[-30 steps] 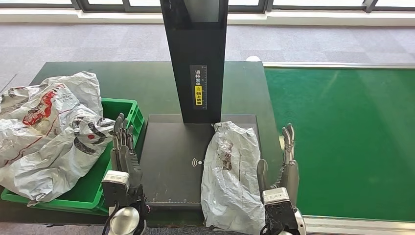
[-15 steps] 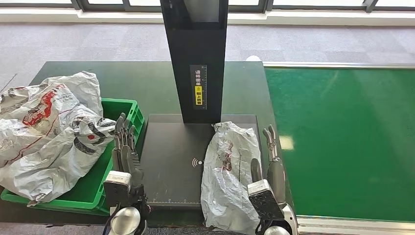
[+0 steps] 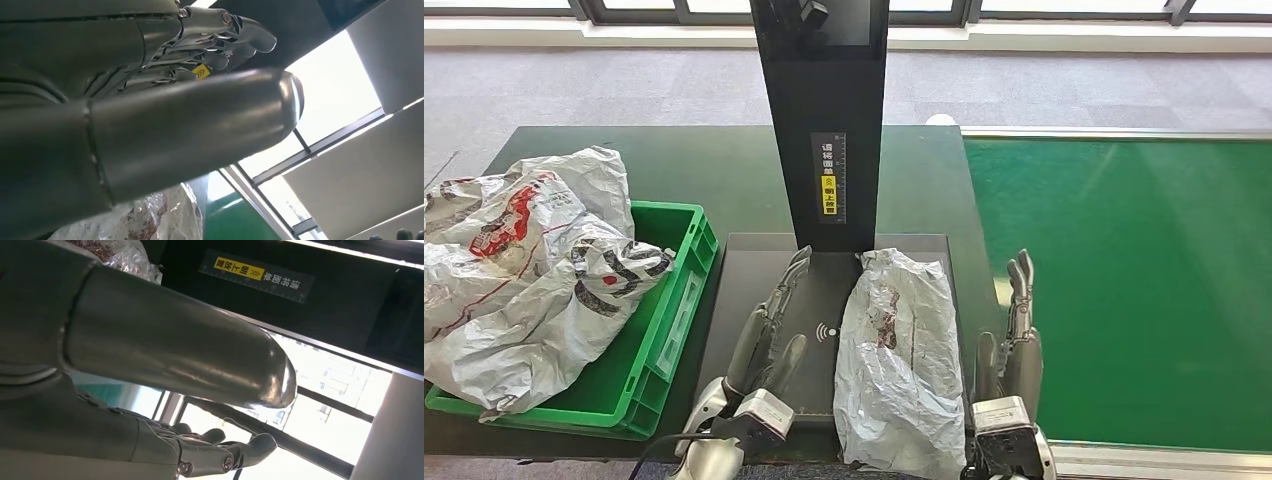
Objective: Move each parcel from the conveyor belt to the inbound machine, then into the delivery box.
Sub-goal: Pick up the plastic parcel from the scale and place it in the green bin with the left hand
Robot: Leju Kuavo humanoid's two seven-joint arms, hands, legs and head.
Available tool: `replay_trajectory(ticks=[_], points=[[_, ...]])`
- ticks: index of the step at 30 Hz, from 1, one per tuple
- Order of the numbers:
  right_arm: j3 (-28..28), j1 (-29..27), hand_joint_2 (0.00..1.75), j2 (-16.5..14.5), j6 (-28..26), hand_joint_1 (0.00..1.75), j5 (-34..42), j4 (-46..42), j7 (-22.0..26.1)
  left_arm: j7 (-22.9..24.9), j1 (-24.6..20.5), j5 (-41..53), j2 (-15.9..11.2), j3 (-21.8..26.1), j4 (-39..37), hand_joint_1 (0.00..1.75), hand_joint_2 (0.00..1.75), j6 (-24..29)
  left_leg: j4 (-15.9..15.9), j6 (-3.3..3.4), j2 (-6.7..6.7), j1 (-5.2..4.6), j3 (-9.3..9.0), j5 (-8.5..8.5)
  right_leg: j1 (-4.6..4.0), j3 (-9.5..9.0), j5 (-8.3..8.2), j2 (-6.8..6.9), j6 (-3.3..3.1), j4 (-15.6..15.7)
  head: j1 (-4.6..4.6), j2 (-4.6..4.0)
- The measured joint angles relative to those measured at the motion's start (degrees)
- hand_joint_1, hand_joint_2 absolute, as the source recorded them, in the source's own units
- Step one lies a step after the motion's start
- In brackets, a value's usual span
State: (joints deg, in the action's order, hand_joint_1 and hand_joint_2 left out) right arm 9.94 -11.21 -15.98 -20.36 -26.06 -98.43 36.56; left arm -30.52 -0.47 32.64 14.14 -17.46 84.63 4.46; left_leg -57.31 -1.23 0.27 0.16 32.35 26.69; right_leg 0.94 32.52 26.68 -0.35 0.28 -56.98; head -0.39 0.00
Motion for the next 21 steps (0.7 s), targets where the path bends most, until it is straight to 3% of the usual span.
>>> replay_trajectory(ticks=[7, 14, 21], points=[[-1.92, -1.52, 0.00, 0.00, 0.80, 0.00, 1.98, -3.10, 2.97, 2.72, -1.26, 15.56, -0.22, -2.77, -4.04, 0.00, 1.75, -0.34, 0.00, 0.01, -0.04, -0.02, 0.01, 0.01, 0.03, -0.02, 0.01, 0.04, 0.02, 0.02, 0.01, 0.00], [-2.99, -1.62, 0.00, 0.00, 3.93, 0.00, 3.02, -3.85, 3.48, 12.69, -8.62, 36.89, 0.26, -7.13, -24.38, 0.00, 1.75, 6.53, -0.02, 0.01, -0.04, -0.03, -0.02, -0.01, 0.04, -0.04, -0.03, 0.05, 0.02, 0.02, 0.00, 0.00], [-3.04, -1.43, 0.00, 0.11, 4.60, 0.00, 3.45, -3.86, 3.48, 15.47, -14.14, 43.09, 1.63, -10.34, -41.06, 0.00, 1.75, 8.40, -0.01, 0.01, -0.20, -0.02, -0.08, -0.01, 0.02, -0.21, 0.02, 0.15, 0.05, 0.02, 0.00, 0.00]])
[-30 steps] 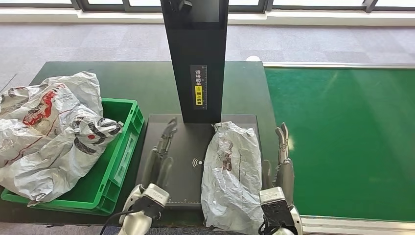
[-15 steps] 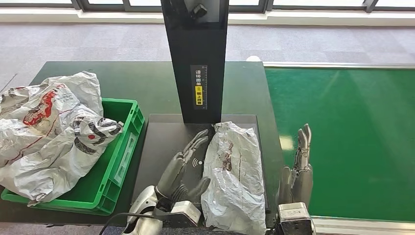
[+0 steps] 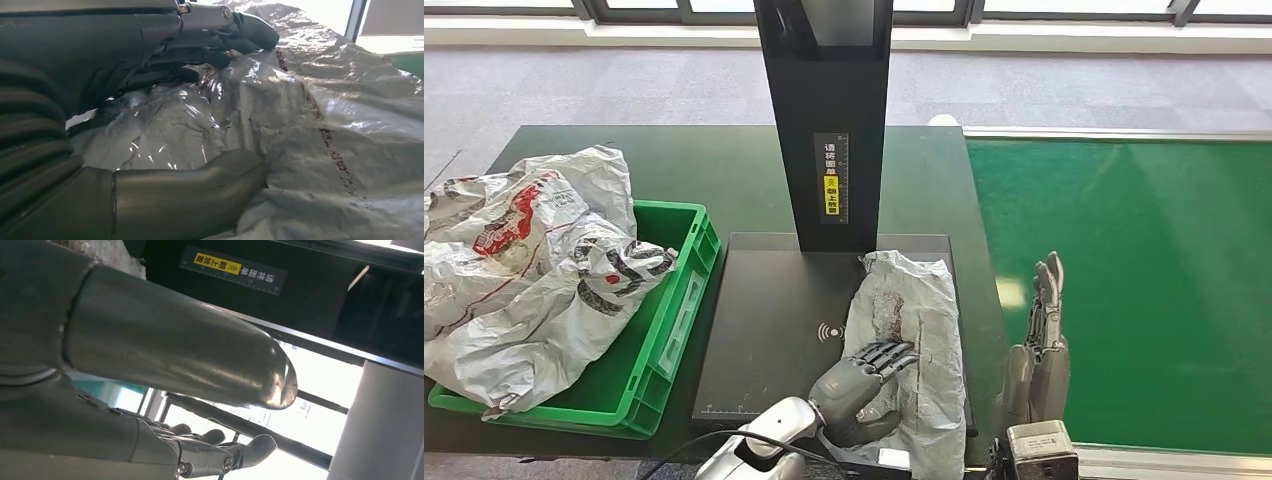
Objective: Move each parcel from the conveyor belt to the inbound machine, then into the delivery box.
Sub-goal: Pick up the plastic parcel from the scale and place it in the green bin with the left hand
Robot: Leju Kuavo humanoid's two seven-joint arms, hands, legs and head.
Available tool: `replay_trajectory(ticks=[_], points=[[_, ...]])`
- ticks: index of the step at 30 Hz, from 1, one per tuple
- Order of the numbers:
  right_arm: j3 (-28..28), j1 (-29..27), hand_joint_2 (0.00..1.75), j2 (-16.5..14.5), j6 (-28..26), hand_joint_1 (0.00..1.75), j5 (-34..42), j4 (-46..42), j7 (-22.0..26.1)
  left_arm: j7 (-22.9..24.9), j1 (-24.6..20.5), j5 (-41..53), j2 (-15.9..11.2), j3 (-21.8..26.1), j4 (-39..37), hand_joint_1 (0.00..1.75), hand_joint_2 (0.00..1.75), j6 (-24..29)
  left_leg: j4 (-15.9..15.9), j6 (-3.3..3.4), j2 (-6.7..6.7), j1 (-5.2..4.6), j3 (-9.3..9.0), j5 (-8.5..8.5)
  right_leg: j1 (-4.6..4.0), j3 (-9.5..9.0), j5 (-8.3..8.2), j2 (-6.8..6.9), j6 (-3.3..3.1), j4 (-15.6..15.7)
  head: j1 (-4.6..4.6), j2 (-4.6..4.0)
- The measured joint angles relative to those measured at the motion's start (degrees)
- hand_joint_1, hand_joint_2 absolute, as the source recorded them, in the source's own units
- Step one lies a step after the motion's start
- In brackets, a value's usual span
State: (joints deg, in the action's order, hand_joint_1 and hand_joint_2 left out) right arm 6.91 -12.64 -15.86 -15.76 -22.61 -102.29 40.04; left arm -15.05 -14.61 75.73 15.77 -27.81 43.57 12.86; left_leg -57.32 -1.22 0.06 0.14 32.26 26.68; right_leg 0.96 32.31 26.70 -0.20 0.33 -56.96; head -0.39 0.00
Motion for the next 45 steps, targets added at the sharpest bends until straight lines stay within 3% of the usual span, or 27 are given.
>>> replay_trajectory(ticks=[11, 15, 19, 29, 34, 40, 45], points=[[0.00, 2.34, 0.00, 0.55, 0.55, 0.00, 0.73, 0.91, -0.02, -0.19, -5.35, 0.38, 2.18, -3.39, -9.96, 0.00, 1.75, -4.01, 0.06, 0.44, -0.20, 0.00, -1.34, 0.84, 0.02, -2.24, 1.17, 0.27, 0.32, 0.40, -0.02, 0.00], [0.00, 3.07, 0.00, 0.64, 0.93, 0.00, 0.81, 1.45, -0.02, -0.19, -6.71, 0.32, 2.82, -3.79, -11.62, 1.75, 1.75, -6.13, 0.05, 0.62, -0.35, -0.01, -1.93, 0.92, 0.04, -2.98, 1.32, 0.36, 0.37, 0.51, -0.02, 0.00], [0.00, 4.23, 0.00, 0.64, 1.77, 0.00, 0.88, 2.02, -0.02, -1.77, -7.85, 0.26, 3.42, -3.88, -12.78, 1.75, 1.75, -8.15, 0.04, 0.73, -0.48, -0.03, -1.68, 0.79, 0.07, -2.84, 1.05, 0.52, 0.44, 0.59, -0.02, 0.00], [0.00, 6.06, 0.00, 0.55, 3.89, 0.00, 0.69, 3.82, -0.02, -3.31, -7.92, -0.15, 3.39, -3.85, -13.02, 1.75, 1.75, -5.99, 0.02, 0.70, -0.51, 0.00, -2.36, 1.34, 0.04, -3.53, 1.31, 0.55, 0.56, 0.65, -0.02, 0.00], [0.00, 6.05, 0.00, 0.37, 4.56, 0.00, 0.10, 4.04, -0.01, -4.43, -7.77, -2.22, 3.40, -2.56, -13.01, 1.75, 1.75, 1.93, 0.01, 0.59, -0.48, 0.01, -2.37, 1.22, 0.02, -3.13, 1.18, 0.52, 0.48, 0.60, -0.02, 0.00], [0.00, 3.87, 0.00, 0.09, 4.22, 0.00, -0.66, 3.98, 0.02, -10.17, -4.74, -11.48, 2.80, 3.95, -7.36, 1.75, 1.75, 19.14, -0.02, 0.47, -0.39, 0.02, -1.72, 1.02, 0.01, -2.18, 0.97, 0.32, 0.41, 0.46, -0.01, 0.00], [0.00, 2.89, 0.00, -0.13, 3.80, 0.00, -0.81, 3.84, 0.07, -14.79, -2.65, -17.07, 2.45, 9.92, 0.15, 1.75, 1.75, 24.66, -0.01, 0.44, -0.40, 0.02, -1.43, 1.00, 0.01, -1.89, 0.96, 0.32, 0.40, 0.40, 0.00, 0.00]])
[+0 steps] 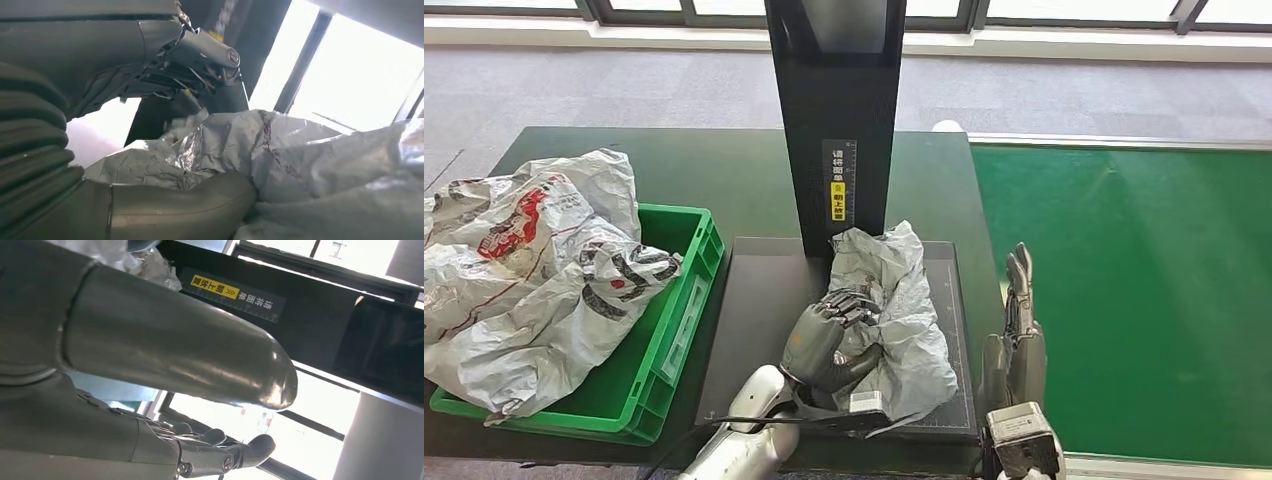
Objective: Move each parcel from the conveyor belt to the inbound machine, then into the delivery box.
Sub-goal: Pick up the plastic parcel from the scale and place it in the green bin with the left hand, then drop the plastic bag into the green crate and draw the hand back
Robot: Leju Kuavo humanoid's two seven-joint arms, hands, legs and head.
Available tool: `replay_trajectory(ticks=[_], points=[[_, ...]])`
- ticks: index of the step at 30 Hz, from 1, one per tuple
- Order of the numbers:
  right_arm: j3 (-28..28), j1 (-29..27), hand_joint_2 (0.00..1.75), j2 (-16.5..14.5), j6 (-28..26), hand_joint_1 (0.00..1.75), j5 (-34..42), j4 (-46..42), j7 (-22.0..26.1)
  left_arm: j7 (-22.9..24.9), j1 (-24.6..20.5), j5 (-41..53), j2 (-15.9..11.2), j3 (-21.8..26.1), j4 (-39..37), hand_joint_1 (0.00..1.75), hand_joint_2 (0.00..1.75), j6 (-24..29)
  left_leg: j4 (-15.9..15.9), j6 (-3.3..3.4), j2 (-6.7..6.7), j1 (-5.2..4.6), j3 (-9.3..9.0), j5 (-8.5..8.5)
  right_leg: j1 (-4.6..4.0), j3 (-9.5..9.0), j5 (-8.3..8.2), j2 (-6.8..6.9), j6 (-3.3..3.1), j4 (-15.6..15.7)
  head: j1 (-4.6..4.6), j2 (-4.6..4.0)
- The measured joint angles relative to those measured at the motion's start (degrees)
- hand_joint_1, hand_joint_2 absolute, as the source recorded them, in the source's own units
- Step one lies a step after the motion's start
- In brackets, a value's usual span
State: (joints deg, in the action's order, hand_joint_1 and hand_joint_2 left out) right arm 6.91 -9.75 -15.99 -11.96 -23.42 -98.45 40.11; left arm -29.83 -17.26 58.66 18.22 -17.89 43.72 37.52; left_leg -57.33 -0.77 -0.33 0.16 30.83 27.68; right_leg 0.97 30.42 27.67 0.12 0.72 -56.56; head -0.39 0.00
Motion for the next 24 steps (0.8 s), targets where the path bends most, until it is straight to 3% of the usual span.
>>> replay_trajectory(ticks=[9, 24], points=[[0.00, -0.12, 0.00, -0.24, 0.10, 0.00, 0.45, 0.01, -0.21, -4.36, 2.94, -3.96, -0.49, 8.50, 10.84, 1.75, 1.75, 2.23, 0.00, -0.04, -0.02, 0.00, 0.15, -0.05, 0.00, 0.14, 0.00, 0.02, 0.00, -0.04, 0.02, 0.00], [0.00, 1.02, 0.00, -0.44, 1.01, 0.00, 0.54, 0.03, -0.94, -5.04, 4.72, -3.98, -0.85, 11.15, 16.65, 1.75, 1.75, 2.28, 0.00, -0.04, -0.06, 0.00, 0.23, -0.06, 0.00, 0.19, -0.01, 0.06, -0.01, -0.06, 0.02, 0.00]])
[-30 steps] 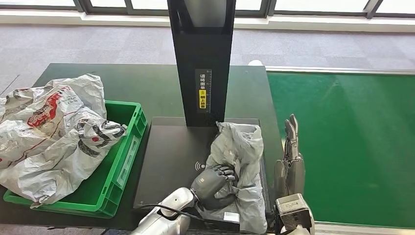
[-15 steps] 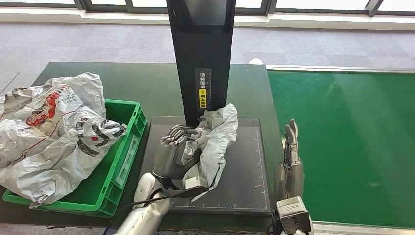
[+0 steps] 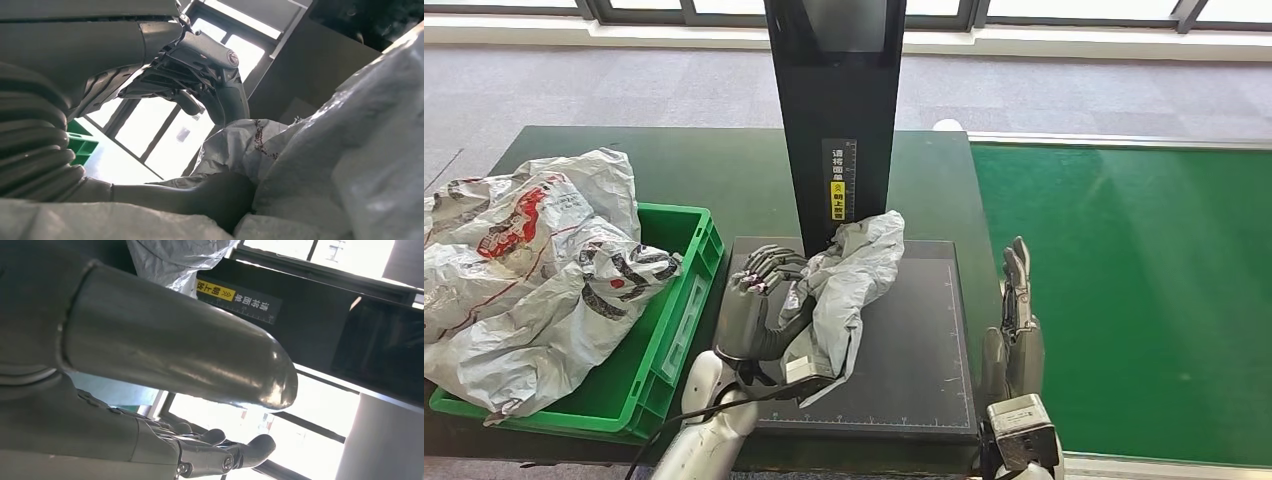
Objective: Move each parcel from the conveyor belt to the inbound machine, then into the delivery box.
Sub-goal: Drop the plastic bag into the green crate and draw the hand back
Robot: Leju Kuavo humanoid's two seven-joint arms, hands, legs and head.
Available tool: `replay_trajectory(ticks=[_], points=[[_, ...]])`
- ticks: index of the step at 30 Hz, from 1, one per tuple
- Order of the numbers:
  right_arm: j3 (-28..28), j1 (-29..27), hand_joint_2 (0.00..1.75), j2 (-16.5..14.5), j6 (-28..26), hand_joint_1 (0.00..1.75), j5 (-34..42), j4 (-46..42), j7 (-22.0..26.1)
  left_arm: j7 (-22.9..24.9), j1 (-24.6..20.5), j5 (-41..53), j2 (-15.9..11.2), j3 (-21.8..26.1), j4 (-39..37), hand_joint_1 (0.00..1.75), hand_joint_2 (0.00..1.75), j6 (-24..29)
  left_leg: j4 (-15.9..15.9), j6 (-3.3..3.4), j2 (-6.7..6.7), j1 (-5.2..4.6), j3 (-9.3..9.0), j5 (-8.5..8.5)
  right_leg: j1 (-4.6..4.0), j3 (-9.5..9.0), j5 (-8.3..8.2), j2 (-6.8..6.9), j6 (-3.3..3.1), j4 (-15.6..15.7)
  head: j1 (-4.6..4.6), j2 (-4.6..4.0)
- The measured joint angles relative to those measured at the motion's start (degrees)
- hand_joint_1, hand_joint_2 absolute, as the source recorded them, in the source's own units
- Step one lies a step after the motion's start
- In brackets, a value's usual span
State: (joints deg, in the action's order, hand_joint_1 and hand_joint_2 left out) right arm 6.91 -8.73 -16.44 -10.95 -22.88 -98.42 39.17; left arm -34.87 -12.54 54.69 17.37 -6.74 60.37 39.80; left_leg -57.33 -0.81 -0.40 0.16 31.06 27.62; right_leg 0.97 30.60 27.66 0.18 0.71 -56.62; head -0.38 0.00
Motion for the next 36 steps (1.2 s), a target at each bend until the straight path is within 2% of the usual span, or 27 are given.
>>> replay_trajectory(ticks=[21, 25, 36], points=[[0.00, -0.13, 0.00, 0.00, -0.53, 0.00, 0.42, 0.00, -0.01, -1.47, 2.23, -2.02, -0.45, 0.67, 6.19, 1.75, 1.75, 0.01, 0.00, 0.00, 0.02, 0.00, 0.03, 0.00, 0.00, 0.05, 0.00, -0.02, 0.00, 0.00, -0.02, 0.00], [0.00, -0.38, 0.00, 0.00, -0.82, 0.00, 0.45, 0.00, -0.04, -3.64, 5.15, -7.51, -0.96, 0.96, 11.20, 1.75, 1.75, 0.04, 0.00, -0.01, 0.07, 0.00, 0.03, 0.00, 0.00, 0.09, 0.00, -0.08, 0.00, -0.01, -0.02, 0.00], [-0.56, -0.71, 0.00, 0.00, -0.63, 0.00, 1.55, -0.02, -0.06, -3.90, 16.25, -30.53, -3.47, 0.85, 28.41, 1.75, 1.75, -4.25, 0.00, -0.03, 0.26, 0.00, 0.05, 0.02, 0.00, 0.25, -0.01, -0.25, -0.03, -0.01, -0.05, 0.00]])
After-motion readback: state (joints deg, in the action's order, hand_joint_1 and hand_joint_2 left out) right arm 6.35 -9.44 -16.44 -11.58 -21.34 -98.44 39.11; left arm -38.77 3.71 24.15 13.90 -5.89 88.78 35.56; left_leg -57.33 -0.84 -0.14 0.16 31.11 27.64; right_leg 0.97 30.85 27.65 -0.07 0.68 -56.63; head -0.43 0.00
